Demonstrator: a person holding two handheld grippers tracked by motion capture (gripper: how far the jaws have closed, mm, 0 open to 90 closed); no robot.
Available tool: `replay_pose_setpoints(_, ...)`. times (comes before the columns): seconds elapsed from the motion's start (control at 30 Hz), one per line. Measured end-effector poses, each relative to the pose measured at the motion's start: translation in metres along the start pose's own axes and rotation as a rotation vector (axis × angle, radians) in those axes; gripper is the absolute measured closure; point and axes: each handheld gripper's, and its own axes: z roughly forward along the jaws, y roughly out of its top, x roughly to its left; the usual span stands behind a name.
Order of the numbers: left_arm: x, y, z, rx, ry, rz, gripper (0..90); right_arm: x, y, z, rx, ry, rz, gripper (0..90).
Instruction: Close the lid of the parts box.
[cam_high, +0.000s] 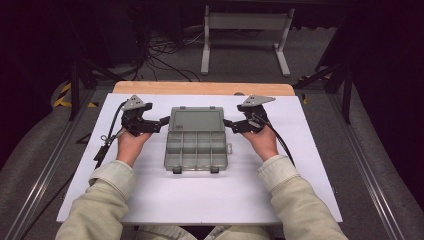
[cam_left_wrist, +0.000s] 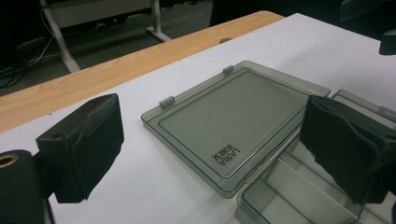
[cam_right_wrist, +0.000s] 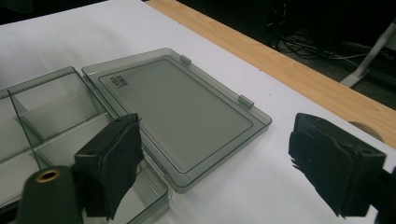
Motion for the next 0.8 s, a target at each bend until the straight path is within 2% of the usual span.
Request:
replay_pose_setpoints(0.13, 0.0, -0.001, 0.002, 0.009, -0.011, -0.003, 8.1, -0.002, -0.002, 0.003, 0.011, 0.001, 0.005, 18.2)
replay_pose_setpoints(0.2, 0.001, -0.003, 0.003, 0.022, -0.025, 0.01, 13.4, -0.003, -0.003, 0.004, 0.021, 0.007, 0.004, 25.4)
replay_pose_setpoints(0.27, 0.0, -0.004, 0.003, 0.023, -0.034, 0.015, 25.4, -0.003, -0.004, 0.004, 0.035, 0.024, -0.007, 38.8)
replay_pose_setpoints(0.3, 0.0, -0.004, 0.003, 0.035, -0.033, 0.018, 32.8, -0.003, -0.004, 0.004, 0.04, 0.027, -0.016, 49.0)
replay_pose_setpoints(0.33, 0.0, -0.004, 0.003, 0.035, -0.033, 0.018, 43.0, -0.003, -0.004, 0.004, 0.04, 0.027, -0.016, 49.0)
replay_pose_setpoints(0.37, -0.001, -0.003, 0.003, 0.042, -0.032, 0.021, 43.0, -0.002, -0.004, 0.003, 0.042, 0.031, -0.024, 59.7)
replay_pose_setpoints(0.4, -0.001, -0.003, 0.003, 0.052, -0.036, 0.017, 58.8, 0.0, -0.004, 0.003, 0.045, 0.026, -0.036, 73.0)
replay_pose_setpoints(0.5, -0.001, -0.003, 0.004, 0.088, -0.041, 0.007, 78.8, 0.0, -0.003, 0.004, 0.047, 0.025, -0.039, 85.3)
replay_pose_setpoints(0.53, -0.001, -0.003, 0.004, 0.088, -0.041, 0.007, 84.7, 0.0, -0.003, 0.004, 0.047, 0.025, -0.039, 85.3)
replay_pose_setpoints(0.57, -0.001, -0.004, 0.005, 0.115, -0.037, 0.005, 84.7, 0.0, -0.003, 0.004, 0.052, 0.025, -0.038, 88.0)
replay_pose_setpoints(0.6, -0.001, -0.004, 0.006, 0.129, -0.033, 0.005, 89.7, -0.002, -0.004, 0.006, 0.068, 0.028, -0.037, 90.0)
replay_pose_setpoints(0.8, 0.002, -0.004, 0.009, 0.179, 0.0, 0.011, 89.8, -0.005, -0.005, 0.011, 0.121, 0.023, -0.027, 90.0)
